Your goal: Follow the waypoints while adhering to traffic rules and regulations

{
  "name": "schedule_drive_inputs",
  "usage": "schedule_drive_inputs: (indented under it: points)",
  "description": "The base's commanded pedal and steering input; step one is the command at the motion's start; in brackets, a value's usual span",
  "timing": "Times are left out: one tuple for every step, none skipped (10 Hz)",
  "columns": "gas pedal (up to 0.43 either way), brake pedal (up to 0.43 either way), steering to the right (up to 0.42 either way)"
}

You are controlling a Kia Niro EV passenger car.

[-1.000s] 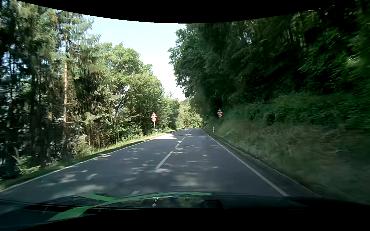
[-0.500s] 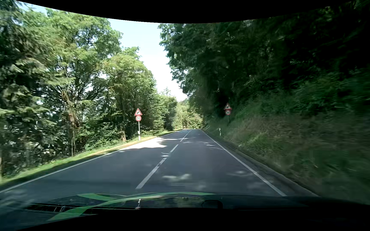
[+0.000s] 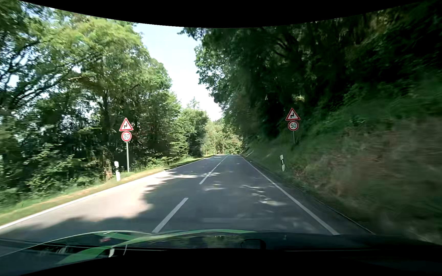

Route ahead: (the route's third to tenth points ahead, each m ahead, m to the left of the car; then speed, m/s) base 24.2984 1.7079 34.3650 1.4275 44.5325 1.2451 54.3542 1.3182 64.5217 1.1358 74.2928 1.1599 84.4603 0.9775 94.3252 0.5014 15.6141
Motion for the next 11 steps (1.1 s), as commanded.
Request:
schedule_drive_inputs:
  points:
    - [0.209, 0.000, -0.003]
    - [0.220, 0.000, -0.003]
    - [0.228, 0.000, -0.003]
    - [0.240, 0.000, -0.004]
    - [0.240, 0.000, -0.004]
    - [0.248, 0.000, -0.004]
    - [0.260, 0.000, -0.004]
    - [0.260, 0.000, -0.004]
    - [0.260, 0.000, -0.004]
    - [0.260, 0.000, -0.004]
    - [0.240, 0.000, -0.005]
